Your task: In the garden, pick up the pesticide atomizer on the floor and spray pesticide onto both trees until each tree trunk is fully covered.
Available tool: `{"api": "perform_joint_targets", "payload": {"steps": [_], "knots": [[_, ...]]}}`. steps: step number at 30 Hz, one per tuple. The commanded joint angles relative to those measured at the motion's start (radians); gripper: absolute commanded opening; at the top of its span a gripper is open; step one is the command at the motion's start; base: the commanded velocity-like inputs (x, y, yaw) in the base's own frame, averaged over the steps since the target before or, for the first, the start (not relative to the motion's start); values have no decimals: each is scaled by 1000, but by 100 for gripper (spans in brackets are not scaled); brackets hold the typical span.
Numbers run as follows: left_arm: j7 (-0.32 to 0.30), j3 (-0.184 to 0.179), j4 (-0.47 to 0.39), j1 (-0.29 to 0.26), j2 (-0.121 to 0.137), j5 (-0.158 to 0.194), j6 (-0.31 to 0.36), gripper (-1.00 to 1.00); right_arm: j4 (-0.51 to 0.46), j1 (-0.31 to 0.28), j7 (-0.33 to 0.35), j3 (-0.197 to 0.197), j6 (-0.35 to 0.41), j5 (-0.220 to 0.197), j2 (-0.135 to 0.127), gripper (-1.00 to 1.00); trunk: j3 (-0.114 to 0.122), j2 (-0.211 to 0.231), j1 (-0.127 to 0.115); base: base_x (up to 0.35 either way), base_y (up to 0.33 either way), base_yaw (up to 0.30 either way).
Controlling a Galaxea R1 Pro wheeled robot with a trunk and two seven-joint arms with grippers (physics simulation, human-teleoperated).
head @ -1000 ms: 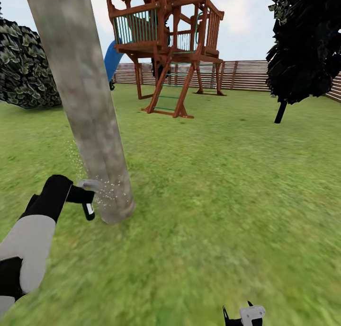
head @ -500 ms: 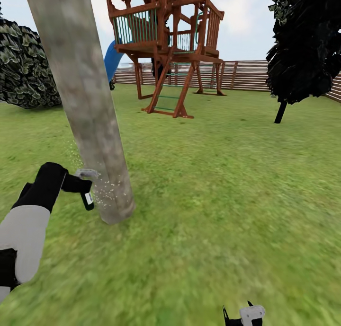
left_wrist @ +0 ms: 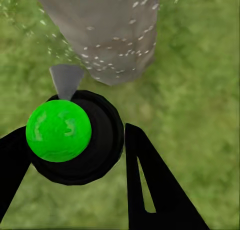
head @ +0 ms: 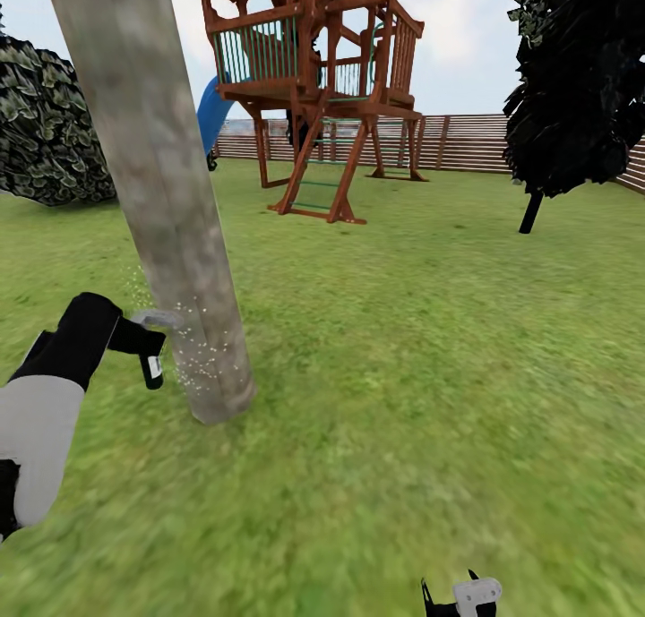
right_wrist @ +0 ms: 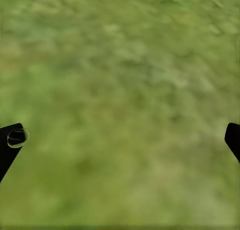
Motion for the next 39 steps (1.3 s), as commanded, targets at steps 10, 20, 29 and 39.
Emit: {"api": "perform_joint_targets", "payload": {"steps": [10,20,29,39], "knots": [[-1,-4,-54,-28,-16,14,7,-100,0,0,0,0,0,0,0,100,0,0,0,65,0,0],[-10,-4,-58,-34,-1,12,7,-100,0,0,0,0,0,0,0,100,0,0,0,0,0,0],[-22,3,-50,-32,51,9,6,-100,0,0,0,0,0,1,0,100,0,0,0,0,0,0],[-22,-2,-48,6,4,11,4,-100,0,0,0,1,0,2,0,100,0,0,0,0,0,0]]}}
